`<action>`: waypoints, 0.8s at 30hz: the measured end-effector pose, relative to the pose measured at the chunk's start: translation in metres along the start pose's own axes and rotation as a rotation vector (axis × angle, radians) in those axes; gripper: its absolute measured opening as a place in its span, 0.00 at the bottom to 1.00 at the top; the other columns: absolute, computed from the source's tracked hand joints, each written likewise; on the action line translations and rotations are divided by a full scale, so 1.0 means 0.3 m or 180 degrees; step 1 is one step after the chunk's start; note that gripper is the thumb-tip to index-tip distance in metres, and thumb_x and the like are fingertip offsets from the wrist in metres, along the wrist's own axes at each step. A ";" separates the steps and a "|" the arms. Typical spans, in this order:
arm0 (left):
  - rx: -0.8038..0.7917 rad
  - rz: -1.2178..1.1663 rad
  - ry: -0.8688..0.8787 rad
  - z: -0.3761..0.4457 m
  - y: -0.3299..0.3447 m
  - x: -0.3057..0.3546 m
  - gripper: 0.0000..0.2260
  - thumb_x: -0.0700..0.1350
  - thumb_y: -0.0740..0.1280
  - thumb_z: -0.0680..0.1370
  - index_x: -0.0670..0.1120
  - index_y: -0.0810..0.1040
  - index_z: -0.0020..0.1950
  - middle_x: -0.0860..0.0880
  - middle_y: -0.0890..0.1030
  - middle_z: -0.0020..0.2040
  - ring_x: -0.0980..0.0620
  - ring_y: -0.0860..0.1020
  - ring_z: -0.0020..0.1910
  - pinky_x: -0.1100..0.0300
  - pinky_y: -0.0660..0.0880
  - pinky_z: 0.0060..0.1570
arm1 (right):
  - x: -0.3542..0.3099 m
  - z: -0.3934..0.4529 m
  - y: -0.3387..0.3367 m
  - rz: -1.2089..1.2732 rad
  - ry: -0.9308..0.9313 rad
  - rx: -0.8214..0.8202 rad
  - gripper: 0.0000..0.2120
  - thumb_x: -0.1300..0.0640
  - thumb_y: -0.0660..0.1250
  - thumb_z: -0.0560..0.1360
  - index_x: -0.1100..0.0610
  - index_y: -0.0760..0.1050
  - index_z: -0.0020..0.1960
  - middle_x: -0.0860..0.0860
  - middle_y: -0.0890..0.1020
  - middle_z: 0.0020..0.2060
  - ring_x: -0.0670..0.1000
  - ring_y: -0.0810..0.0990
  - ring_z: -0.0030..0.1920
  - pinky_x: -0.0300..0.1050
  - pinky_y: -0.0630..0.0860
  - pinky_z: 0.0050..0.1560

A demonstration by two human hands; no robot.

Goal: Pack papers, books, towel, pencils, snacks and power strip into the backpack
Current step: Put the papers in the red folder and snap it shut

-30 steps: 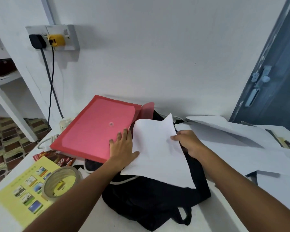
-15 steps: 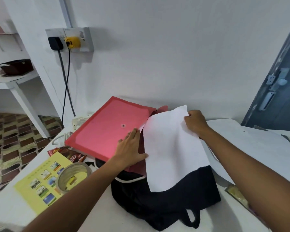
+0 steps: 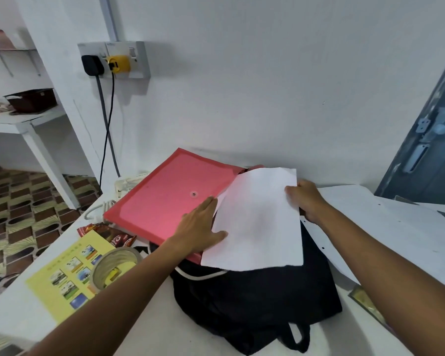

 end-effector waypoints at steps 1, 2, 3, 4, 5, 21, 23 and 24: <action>0.0008 0.0021 0.0001 0.001 -0.001 0.004 0.41 0.61 0.65 0.73 0.44 0.50 0.77 0.48 0.51 0.79 0.48 0.58 0.76 0.41 0.65 0.69 | 0.010 -0.012 0.037 0.0161 0.0085 -0.0390 0.05 0.67 0.64 0.73 0.60 0.76 0.46 0.52 0.82 0.41 0.54 0.81 0.41 0.43 0.77 0.42; 0.0018 0.0033 -0.0006 0.001 -0.002 0.008 0.40 0.60 0.65 0.73 0.44 0.51 0.77 0.48 0.52 0.79 0.47 0.60 0.75 0.42 0.66 0.68 | 0.018 -0.027 0.066 0.0327 0.0165 -0.0709 0.10 0.68 0.67 0.72 0.61 0.78 0.53 0.53 0.84 0.47 0.55 0.83 0.46 0.46 0.79 0.48; 0.0028 0.0037 -0.0017 0.002 -0.003 0.011 0.40 0.60 0.66 0.73 0.44 0.52 0.77 0.48 0.52 0.79 0.46 0.61 0.74 0.42 0.66 0.67 | 0.023 -0.037 0.085 0.0515 0.0223 -0.0899 0.14 0.69 0.69 0.71 0.62 0.77 0.56 0.56 0.84 0.50 0.57 0.83 0.50 0.50 0.79 0.52; 0.0038 0.0035 -0.0027 0.003 -0.004 0.012 0.40 0.59 0.67 0.73 0.44 0.52 0.76 0.48 0.53 0.79 0.46 0.62 0.74 0.42 0.67 0.67 | 0.029 -0.044 0.094 0.0667 0.0274 -0.0949 0.16 0.71 0.70 0.70 0.63 0.77 0.57 0.58 0.83 0.51 0.58 0.83 0.51 0.52 0.79 0.53; 0.0040 0.0026 -0.0035 0.003 -0.005 0.015 0.40 0.59 0.67 0.73 0.44 0.53 0.76 0.48 0.53 0.79 0.46 0.62 0.74 0.43 0.66 0.67 | 0.038 -0.048 0.099 0.0760 0.0314 -0.0903 0.17 0.72 0.71 0.69 0.64 0.76 0.57 0.59 0.83 0.51 0.59 0.83 0.51 0.52 0.79 0.53; -0.0029 -0.0223 0.0013 -0.010 -0.073 0.084 0.35 0.34 0.59 0.74 0.45 0.49 0.79 0.49 0.50 0.79 0.46 0.58 0.76 0.52 0.61 0.71 | -0.075 -0.080 0.081 -0.0561 -0.0610 -0.0056 0.07 0.66 0.71 0.68 0.62 0.77 0.46 0.54 0.82 0.43 0.52 0.79 0.42 0.40 0.71 0.37; -0.0048 -0.0233 0.0007 -0.016 -0.071 0.087 0.35 0.34 0.58 0.74 0.45 0.49 0.79 0.48 0.49 0.79 0.46 0.57 0.76 0.53 0.60 0.71 | -0.113 -0.108 0.102 -0.1042 -0.0969 0.0064 0.06 0.64 0.70 0.69 0.62 0.76 0.45 0.53 0.81 0.41 0.52 0.77 0.42 0.39 0.69 0.34; -0.0043 -0.0237 -0.0002 -0.020 -0.073 0.090 0.35 0.34 0.58 0.74 0.45 0.49 0.79 0.48 0.49 0.79 0.46 0.58 0.76 0.53 0.60 0.70 | -0.123 -0.122 0.123 -0.1391 -0.1126 0.0092 0.06 0.63 0.69 0.69 0.59 0.75 0.45 0.53 0.81 0.41 0.54 0.78 0.43 0.40 0.69 0.34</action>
Point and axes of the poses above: each hand's wrist, its own z-axis towards the middle knuckle, its own y-axis out of the palm, x = y × z, the point moved 8 cm from there along z, towards the middle knuckle
